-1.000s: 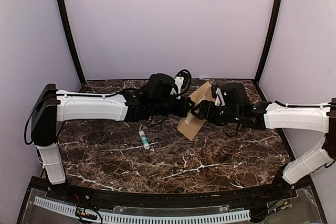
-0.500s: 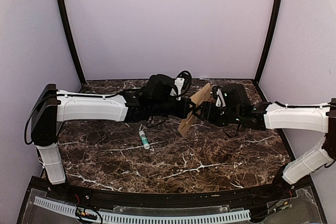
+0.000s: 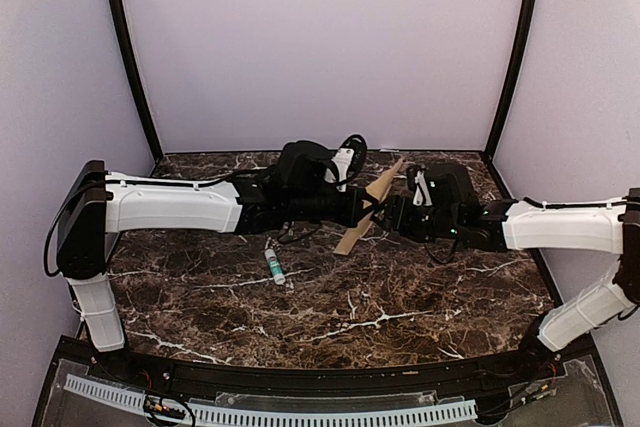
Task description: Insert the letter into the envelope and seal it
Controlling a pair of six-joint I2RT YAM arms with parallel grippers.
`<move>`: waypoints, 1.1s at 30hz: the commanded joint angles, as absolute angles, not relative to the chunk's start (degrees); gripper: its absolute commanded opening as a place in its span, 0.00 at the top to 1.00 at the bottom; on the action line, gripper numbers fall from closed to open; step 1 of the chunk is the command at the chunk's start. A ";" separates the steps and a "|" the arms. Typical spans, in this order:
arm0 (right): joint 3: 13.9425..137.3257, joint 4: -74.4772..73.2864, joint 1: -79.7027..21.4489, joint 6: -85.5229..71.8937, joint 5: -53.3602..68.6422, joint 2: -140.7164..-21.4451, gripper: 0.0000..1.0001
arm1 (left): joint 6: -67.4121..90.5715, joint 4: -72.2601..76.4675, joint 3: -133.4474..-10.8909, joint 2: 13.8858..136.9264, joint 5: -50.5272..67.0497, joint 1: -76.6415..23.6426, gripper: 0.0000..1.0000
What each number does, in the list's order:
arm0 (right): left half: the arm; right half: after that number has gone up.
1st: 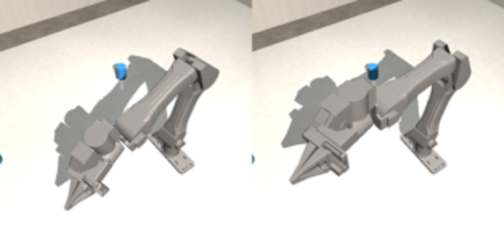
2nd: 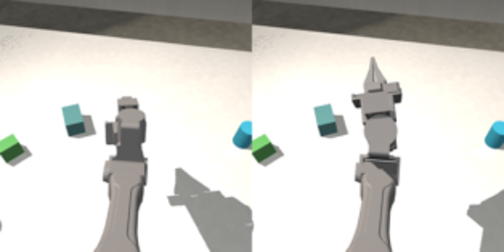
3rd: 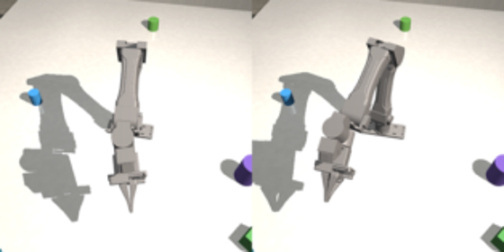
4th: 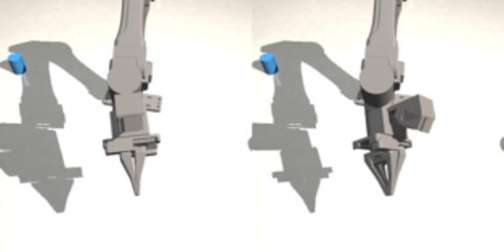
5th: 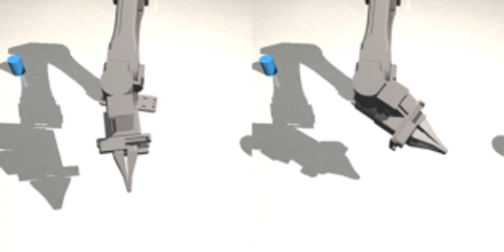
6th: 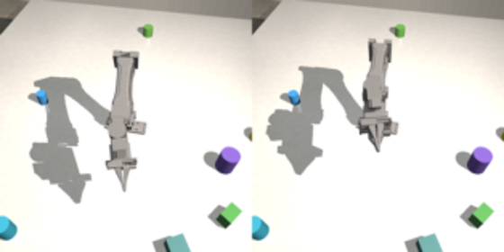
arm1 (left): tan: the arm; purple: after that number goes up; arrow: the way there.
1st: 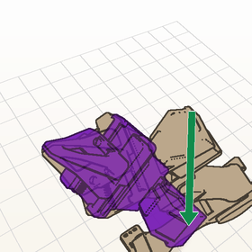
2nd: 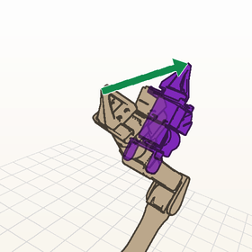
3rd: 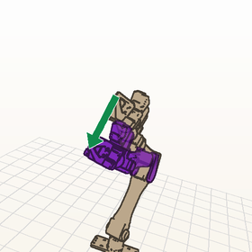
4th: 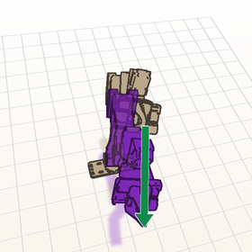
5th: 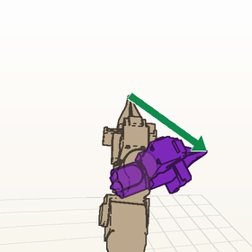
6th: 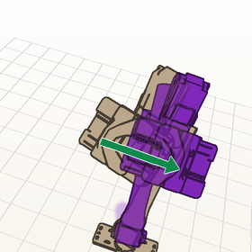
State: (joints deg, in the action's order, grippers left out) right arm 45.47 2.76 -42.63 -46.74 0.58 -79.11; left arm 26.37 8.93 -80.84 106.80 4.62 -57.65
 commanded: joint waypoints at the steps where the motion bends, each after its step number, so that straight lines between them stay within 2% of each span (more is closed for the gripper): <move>1: 43.51 9.39 -42.19 -44.15 3.97 -75.59 0.31 | 27.11 10.80 -80.28 103.18 6.13 -58.45 1.00; 7: 39.90 11.70 -42.19 -40.84 4.99 -66.57 0.25 | 27.79 9.73 -80.72 103.27 3.21 -57.84 1.00; 10: 36.46 14.18 -42.19 -40.91 3.89 -61.71 0.07 | 28.13 9.98 -80.98 103.46 3.94 -57.75 1.00; 12: 34.99 13.55 -42.14 -42.25 1.01 -59.61 0.01 | 28.27 10.11 -81.34 103.70 4.71 -57.74 1.00; 20: 35.93 6.10 -41.99 -49.31 -6.85 -60.91 0.01 | 28.13 9.91 -84.11 105.03 7.40 -57.74 1.00; 33: 36.84 8.36 -41.99 -49.98 -2.76 -67.21 0.01 | 27.97 9.95 -85.55 106.17 9.74 -57.77 1.00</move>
